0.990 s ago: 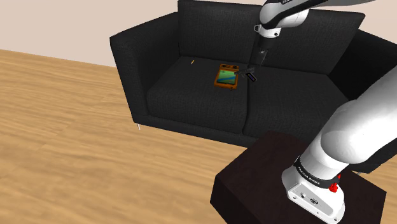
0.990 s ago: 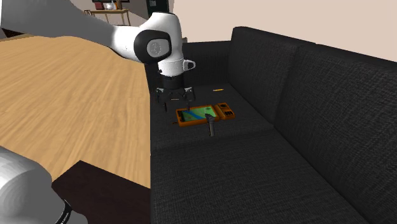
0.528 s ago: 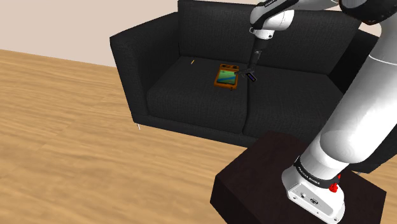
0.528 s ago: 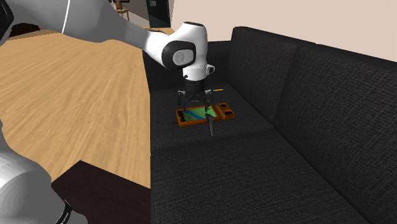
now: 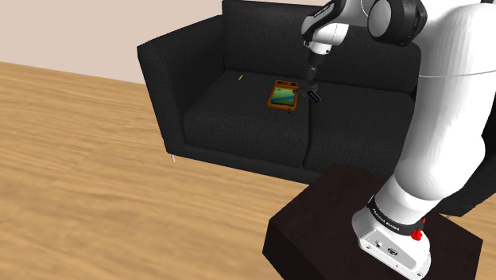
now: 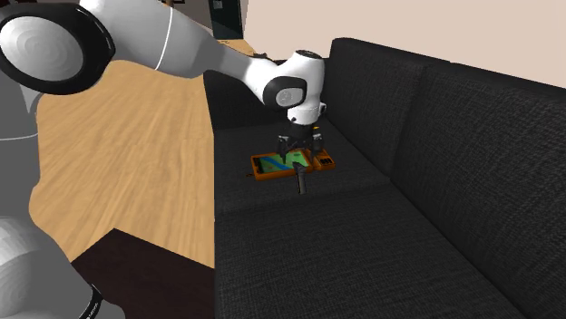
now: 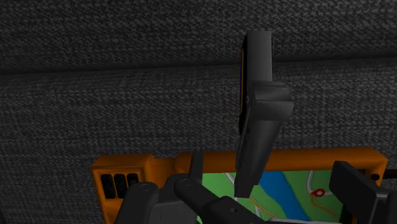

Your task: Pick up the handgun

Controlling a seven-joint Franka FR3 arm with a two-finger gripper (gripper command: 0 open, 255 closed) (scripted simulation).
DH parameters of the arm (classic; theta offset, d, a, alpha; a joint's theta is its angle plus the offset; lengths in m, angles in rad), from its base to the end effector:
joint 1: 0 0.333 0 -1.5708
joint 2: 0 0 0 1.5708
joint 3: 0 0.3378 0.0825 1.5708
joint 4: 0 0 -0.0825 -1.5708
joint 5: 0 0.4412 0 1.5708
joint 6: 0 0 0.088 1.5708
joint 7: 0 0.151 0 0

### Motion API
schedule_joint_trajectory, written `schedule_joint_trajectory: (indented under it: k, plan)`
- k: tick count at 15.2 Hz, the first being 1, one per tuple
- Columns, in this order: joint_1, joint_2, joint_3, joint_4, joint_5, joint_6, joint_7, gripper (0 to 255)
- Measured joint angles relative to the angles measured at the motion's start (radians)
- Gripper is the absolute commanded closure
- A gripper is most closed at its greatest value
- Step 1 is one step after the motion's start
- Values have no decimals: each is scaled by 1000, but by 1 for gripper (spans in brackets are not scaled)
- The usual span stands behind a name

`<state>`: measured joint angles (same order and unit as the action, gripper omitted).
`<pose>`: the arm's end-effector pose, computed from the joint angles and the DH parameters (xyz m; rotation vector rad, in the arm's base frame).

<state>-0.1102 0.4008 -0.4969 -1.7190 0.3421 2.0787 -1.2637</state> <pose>0.6144 -0.3616 0.3278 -2.9782 -0.8016 -0.1552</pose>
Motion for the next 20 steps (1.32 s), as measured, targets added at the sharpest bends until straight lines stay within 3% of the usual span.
schedule_joint_trajectory:
  k: [7, 8, 20]
  plan:
    - [-13, 46, 16, -18, 34, 58, -29, 0]
    - [-13, 48, 16, -18, 34, 59, -30, 255]
    - [-12, 40, 13, -13, 29, 47, -26, 255]
